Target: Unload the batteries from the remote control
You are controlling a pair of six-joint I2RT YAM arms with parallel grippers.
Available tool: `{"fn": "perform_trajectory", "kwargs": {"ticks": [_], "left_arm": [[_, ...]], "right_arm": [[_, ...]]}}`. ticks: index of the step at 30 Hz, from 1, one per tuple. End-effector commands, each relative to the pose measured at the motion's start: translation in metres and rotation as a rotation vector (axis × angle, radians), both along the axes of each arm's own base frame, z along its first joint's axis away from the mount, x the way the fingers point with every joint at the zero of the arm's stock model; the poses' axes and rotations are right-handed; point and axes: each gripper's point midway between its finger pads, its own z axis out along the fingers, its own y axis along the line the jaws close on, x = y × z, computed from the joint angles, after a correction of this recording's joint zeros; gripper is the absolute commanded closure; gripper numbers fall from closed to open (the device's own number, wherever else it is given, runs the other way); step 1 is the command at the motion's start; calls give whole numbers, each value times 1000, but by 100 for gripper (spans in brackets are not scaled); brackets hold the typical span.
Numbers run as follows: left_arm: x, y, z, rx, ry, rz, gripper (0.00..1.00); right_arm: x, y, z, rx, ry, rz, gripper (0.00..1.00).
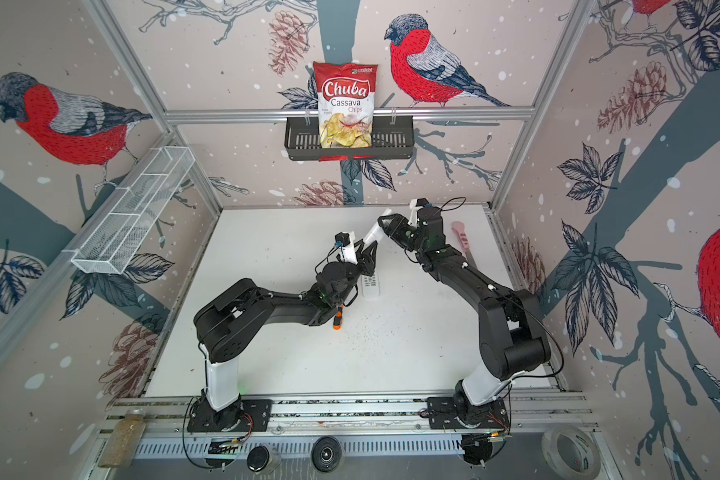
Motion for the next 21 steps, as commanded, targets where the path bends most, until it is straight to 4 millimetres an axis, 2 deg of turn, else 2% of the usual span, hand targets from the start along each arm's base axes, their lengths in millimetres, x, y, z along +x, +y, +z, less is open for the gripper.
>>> {"fn": "perform_trajectory", "kwargs": {"ticks": [1, 4, 6, 11, 21], "left_arm": [[3, 5, 8, -35, -14, 36, 58], [4, 5, 7, -24, -12, 41, 60], [8, 4, 17, -41, -26, 48, 62], [11, 1, 15, -30, -13, 46, 68], [8, 3, 6, -27, -3, 40, 72]], "right_arm": [[1, 3, 14, 2, -48, 6, 63], [0, 5, 15, 2, -48, 11, 63], [-1, 6, 15, 2, -47, 14, 63], [-3, 5, 14, -1, -46, 12, 64], [-1, 5, 11, -6, -43, 11, 65]]}}
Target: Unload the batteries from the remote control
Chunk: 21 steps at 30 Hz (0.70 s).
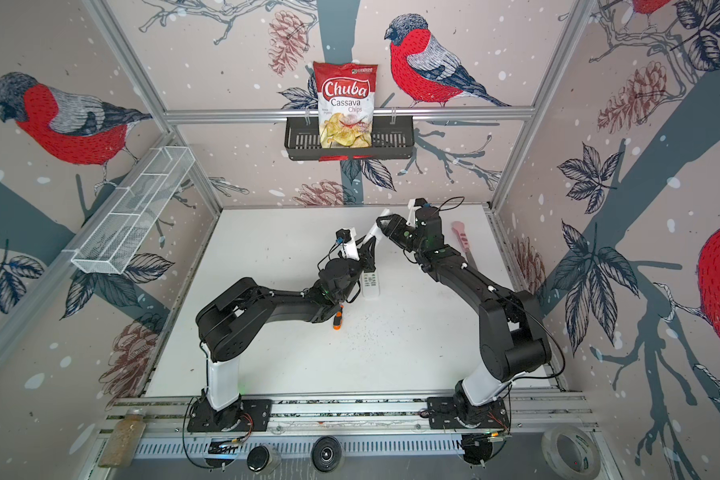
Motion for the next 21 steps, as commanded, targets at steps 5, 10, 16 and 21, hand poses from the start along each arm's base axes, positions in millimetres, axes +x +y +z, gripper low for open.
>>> {"fn": "perform_trajectory", "kwargs": {"ticks": [5, 10, 16, 21], "left_arm": [[-5, 8, -5, -11, 0, 9, 71], [-11, 10, -5, -8, -14, -15, 71], [-17, 9, -8, -10, -17, -45, 71], [-19, 12, -10, -14, -12, -44, 71]], "right_arm": [[2, 3, 12, 20, -38, 11, 66], [4, 4, 10, 23, -36, 20, 67], [4, 7, 7, 26, -29, 37, 67], [5, 6, 7, 21, -30, 35, 67]]}}
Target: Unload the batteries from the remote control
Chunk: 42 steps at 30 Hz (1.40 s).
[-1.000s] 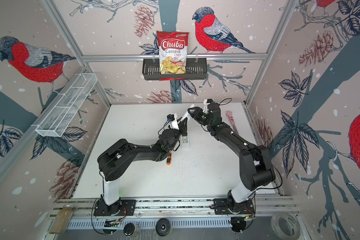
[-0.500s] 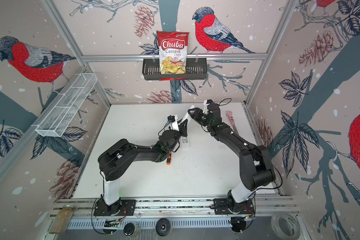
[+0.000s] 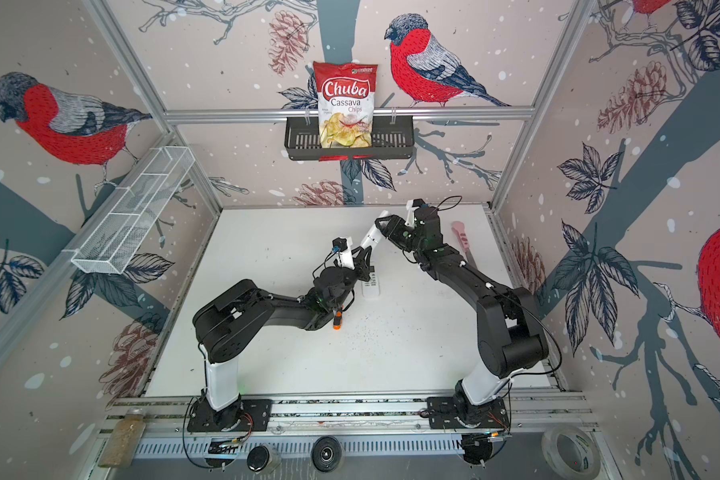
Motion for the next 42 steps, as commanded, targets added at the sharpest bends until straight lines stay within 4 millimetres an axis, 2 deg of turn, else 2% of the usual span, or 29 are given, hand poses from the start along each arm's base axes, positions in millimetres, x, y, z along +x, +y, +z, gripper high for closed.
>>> {"fn": "perform_trajectory", "kwargs": {"ticks": [1, 6, 18, 28, 37, 42], "left_arm": [[-2, 3, 15, -50, -38, -4, 72], [-4, 2, 16, -49, -37, -11, 76], [-8, -7, 17, -48, -43, -44, 78], [-15, -17, 9, -39, -30, -67, 79], [-14, -14, 0, -35, -9, -51, 79], [-14, -16, 1, -32, -14, -57, 79]], "right_arm": [[3, 3, 13, 20, -49, 12, 67], [4, 3, 8, 17, -41, 11, 68], [9, 0, -2, 8, -23, 3, 68], [14, -2, -13, 2, -8, 0, 69], [17, -4, -18, -3, 0, -6, 70], [18, -3, -21, -1, 6, -5, 70]]}}
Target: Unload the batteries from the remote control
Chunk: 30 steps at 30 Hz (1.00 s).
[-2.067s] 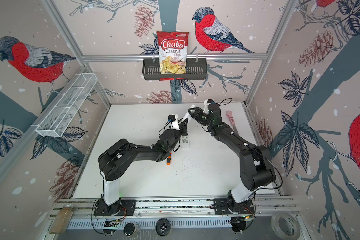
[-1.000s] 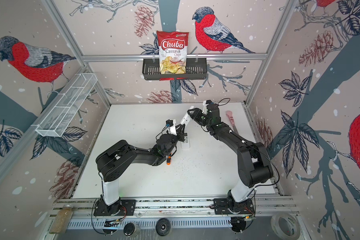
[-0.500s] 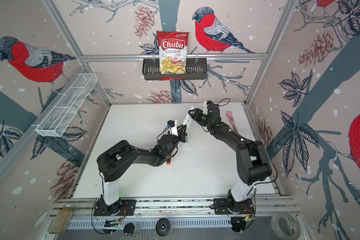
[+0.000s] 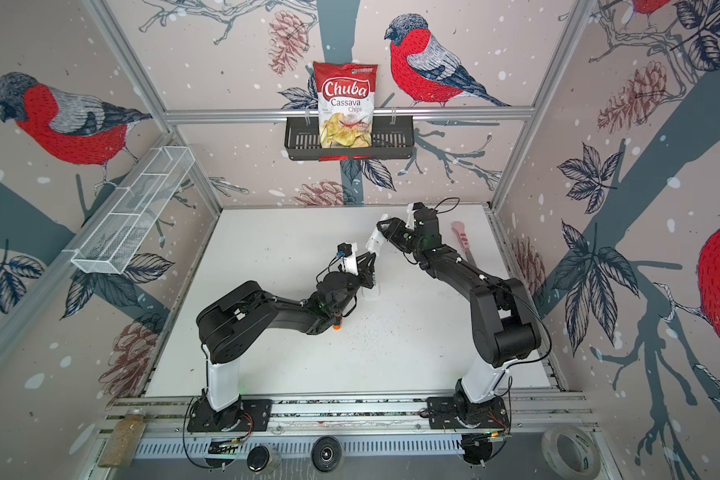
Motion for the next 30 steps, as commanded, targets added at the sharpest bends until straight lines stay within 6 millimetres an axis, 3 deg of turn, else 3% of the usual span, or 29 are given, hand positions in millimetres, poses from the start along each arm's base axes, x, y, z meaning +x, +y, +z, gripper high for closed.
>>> {"fn": "perform_trajectory", "kwargs": {"ticks": [1, 7, 16, 30], "left_arm": [[1, -2, 15, -34, -39, 0, 79], [4, -8, 17, -26, -44, -9, 89], [3, -11, 17, -30, -41, -26, 89], [-14, -25, 28, -59, -52, -107, 89]], "right_arm": [[4, 3, 9, 15, -40, 9, 70], [4, 3, 9, 14, -40, 11, 70], [6, 1, 5, 11, -33, 9, 70], [10, 1, -6, -9, -15, 9, 71]]}}
